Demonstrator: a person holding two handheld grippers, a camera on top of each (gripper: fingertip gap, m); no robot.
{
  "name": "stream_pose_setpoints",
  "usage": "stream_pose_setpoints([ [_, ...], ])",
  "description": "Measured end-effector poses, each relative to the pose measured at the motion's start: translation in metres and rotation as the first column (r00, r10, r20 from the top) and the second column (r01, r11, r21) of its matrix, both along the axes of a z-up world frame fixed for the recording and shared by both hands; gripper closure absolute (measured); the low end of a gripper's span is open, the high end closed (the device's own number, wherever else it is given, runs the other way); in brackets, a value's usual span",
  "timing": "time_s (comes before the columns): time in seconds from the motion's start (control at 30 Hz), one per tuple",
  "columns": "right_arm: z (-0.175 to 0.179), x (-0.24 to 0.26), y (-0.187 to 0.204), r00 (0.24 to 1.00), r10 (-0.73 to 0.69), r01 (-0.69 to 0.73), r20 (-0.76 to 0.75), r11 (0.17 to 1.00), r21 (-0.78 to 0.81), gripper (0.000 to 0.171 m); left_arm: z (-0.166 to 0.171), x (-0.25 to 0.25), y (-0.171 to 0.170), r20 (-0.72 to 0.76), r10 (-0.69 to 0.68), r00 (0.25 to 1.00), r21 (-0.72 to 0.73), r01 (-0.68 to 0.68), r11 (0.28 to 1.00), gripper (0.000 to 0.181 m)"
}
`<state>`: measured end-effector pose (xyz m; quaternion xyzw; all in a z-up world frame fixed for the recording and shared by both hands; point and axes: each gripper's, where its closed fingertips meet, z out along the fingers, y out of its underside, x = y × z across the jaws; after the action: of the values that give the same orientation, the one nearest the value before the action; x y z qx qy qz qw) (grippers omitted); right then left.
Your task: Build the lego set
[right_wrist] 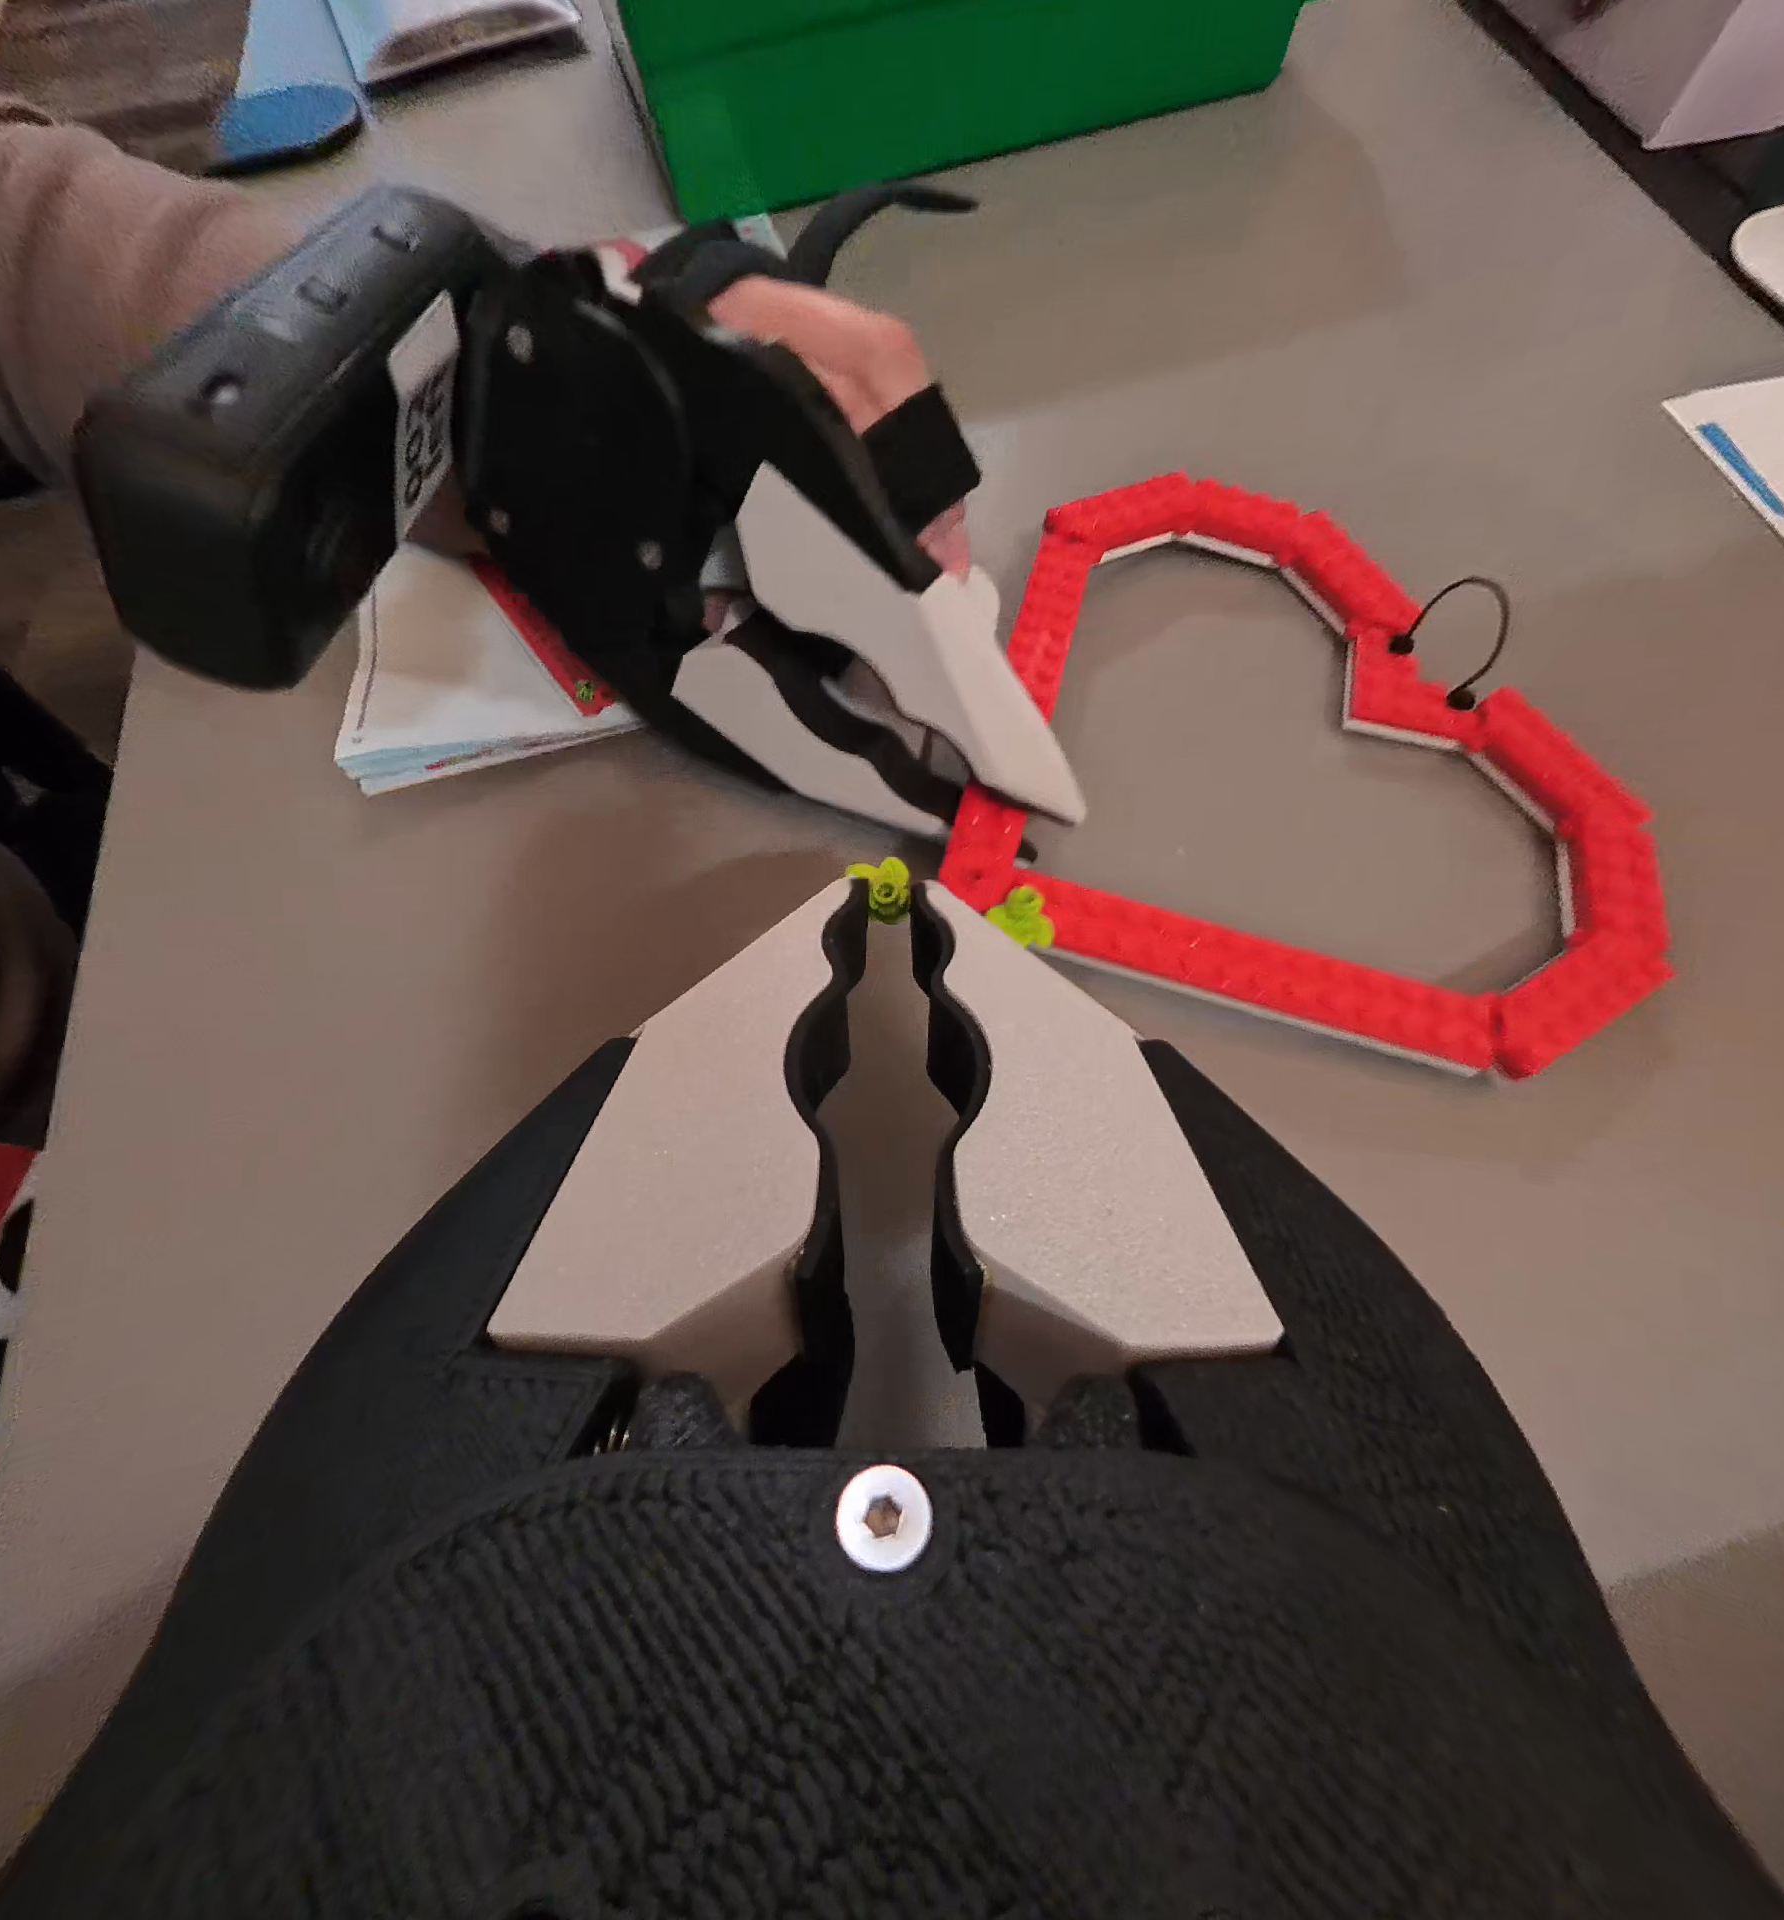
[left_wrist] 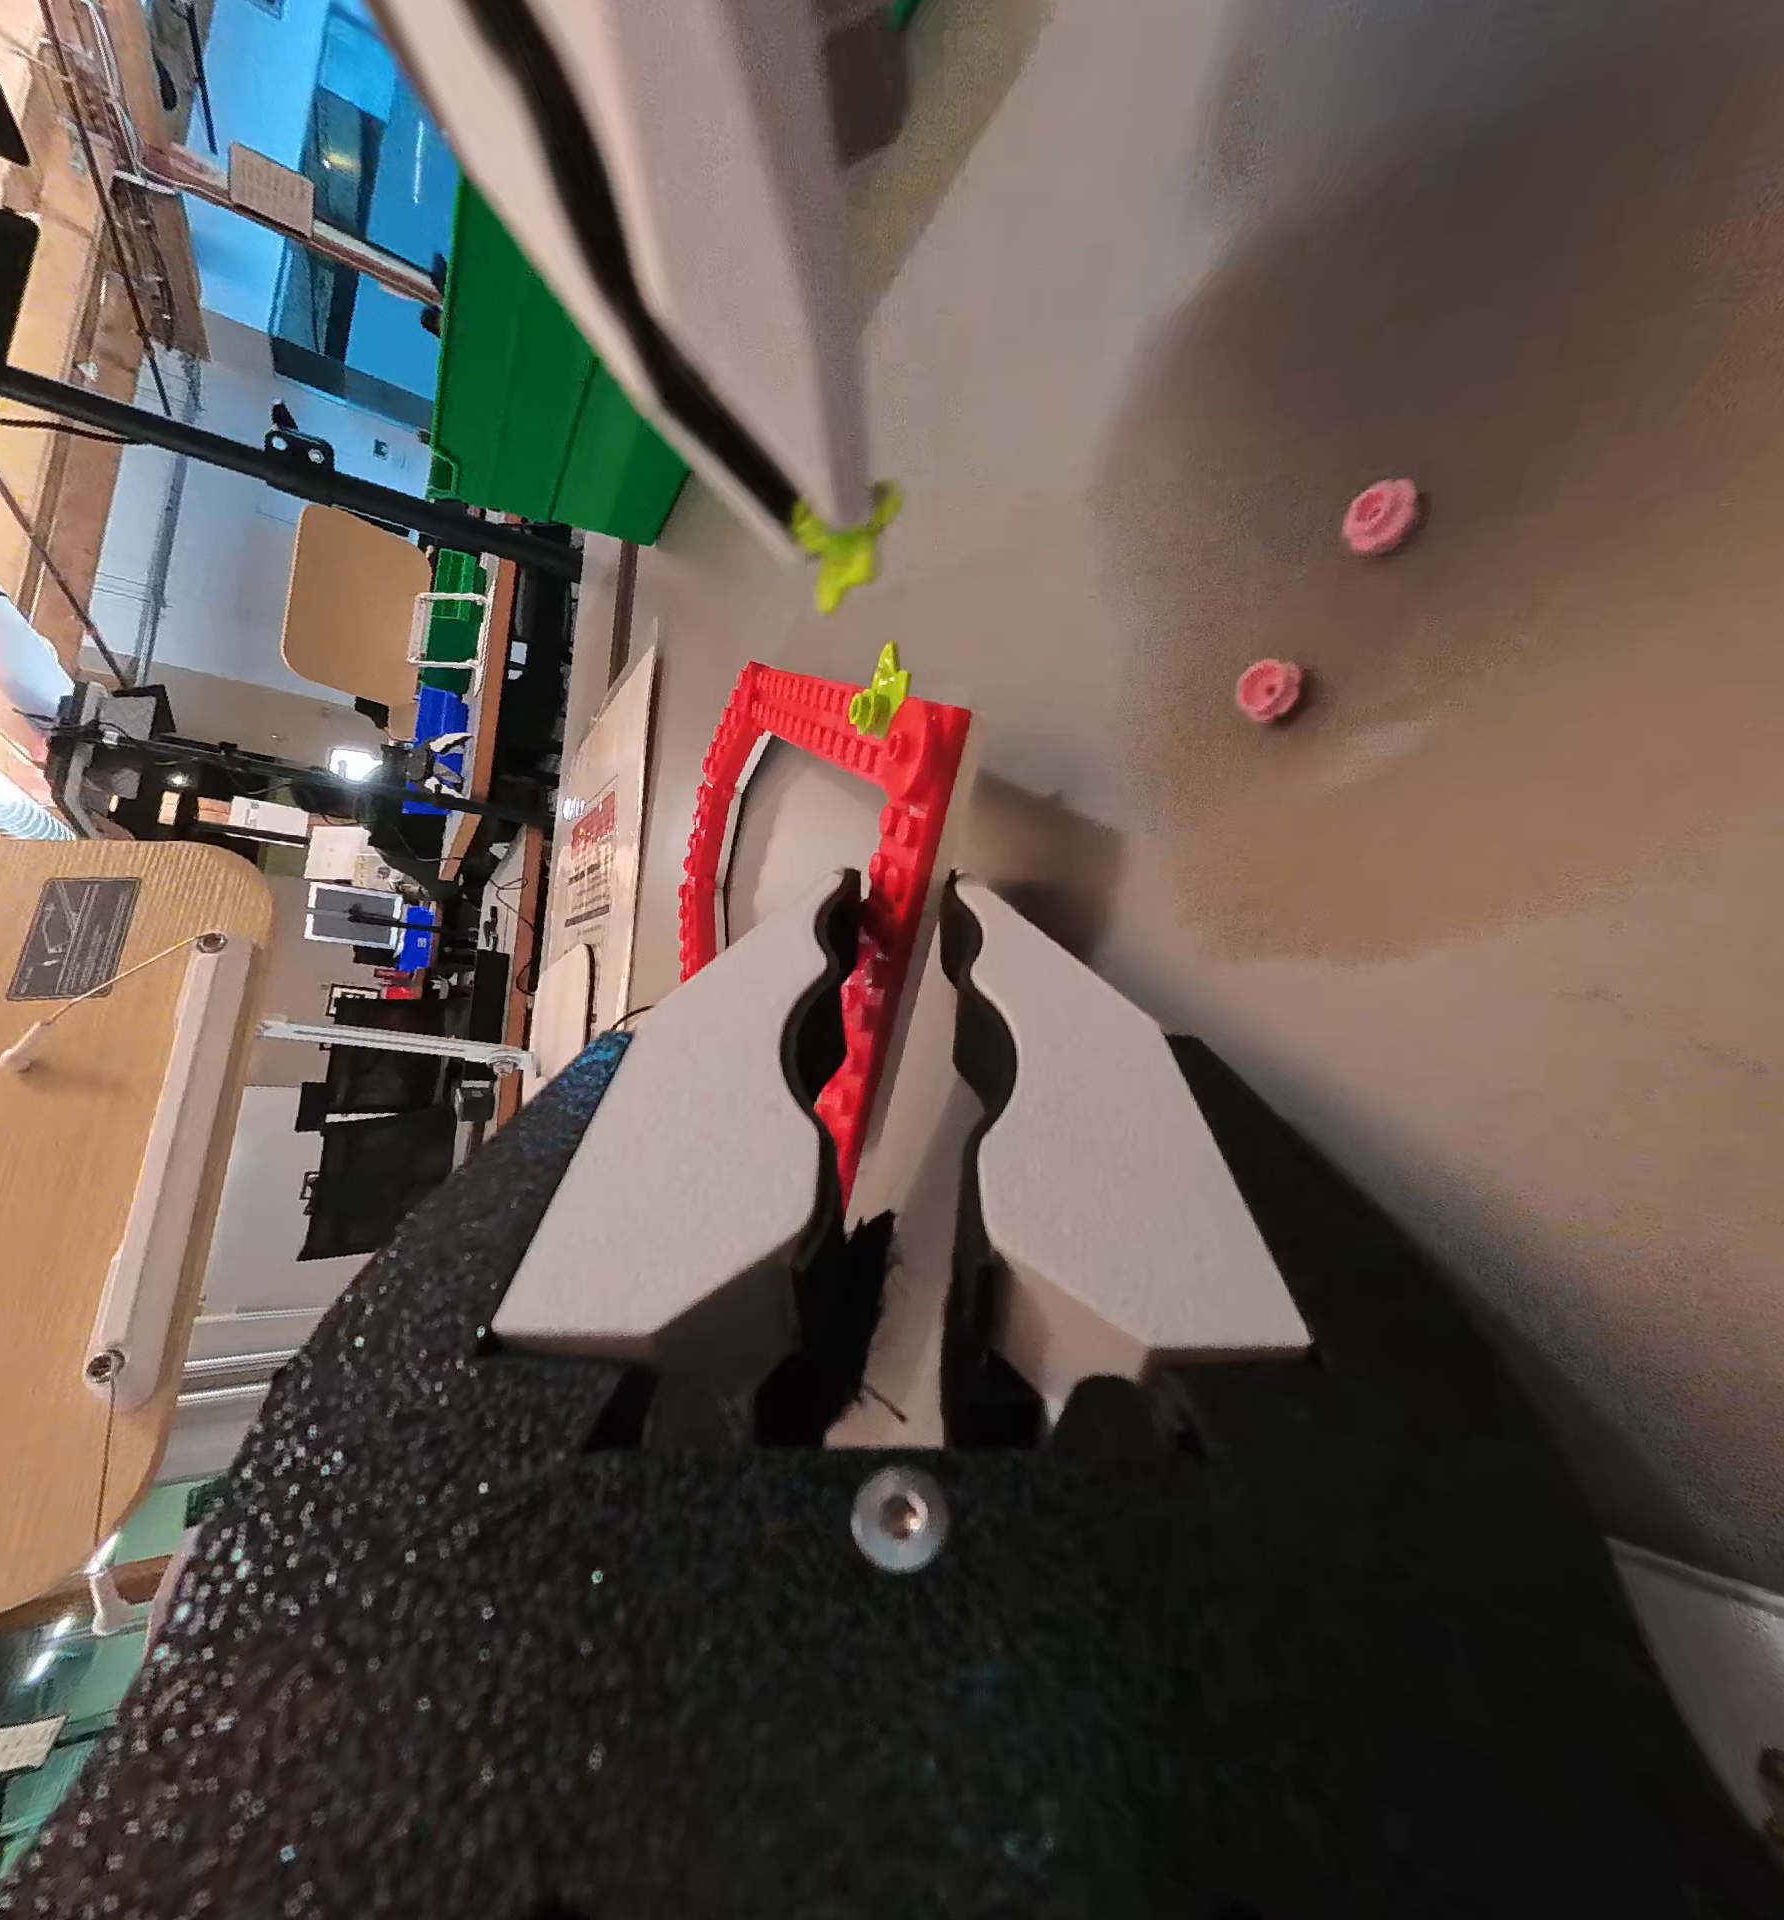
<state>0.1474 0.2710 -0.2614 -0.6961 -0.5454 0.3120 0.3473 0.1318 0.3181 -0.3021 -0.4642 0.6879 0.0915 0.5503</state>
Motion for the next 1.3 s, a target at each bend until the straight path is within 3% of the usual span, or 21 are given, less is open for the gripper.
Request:
stream_pose_setpoints([
  [0.23,-0.001,-0.022,0.022,0.997,0.073,-0.070,0.013,0.990,-0.123,0.165,0.000,0.000,0.000,-0.004,-0.001,1.000,0.007,0.001,1.000,0.169],
  [0.43,-0.019,-0.025,0.023,0.988,0.107,-0.081,0.110,0.972,-0.222,0.165,0.002,0.000,0.001,0.018,0.005,1.000,-0.009,-0.005,1.000,0.168],
  [0.8,-0.024,-0.026,0.022,0.974,0.161,-0.122,0.156,0.964,-0.235,0.165,0.001,0.000,0.001,0.018,0.007,1.000,-0.014,-0.007,1.000,0.168],
  [1.3,-0.024,-0.024,0.020,0.971,0.161,-0.140,0.175,0.982,-0.129,0.164,0.001,0.001,0.000,0.020,0.006,1.000,-0.020,-0.006,1.000,0.168],
])
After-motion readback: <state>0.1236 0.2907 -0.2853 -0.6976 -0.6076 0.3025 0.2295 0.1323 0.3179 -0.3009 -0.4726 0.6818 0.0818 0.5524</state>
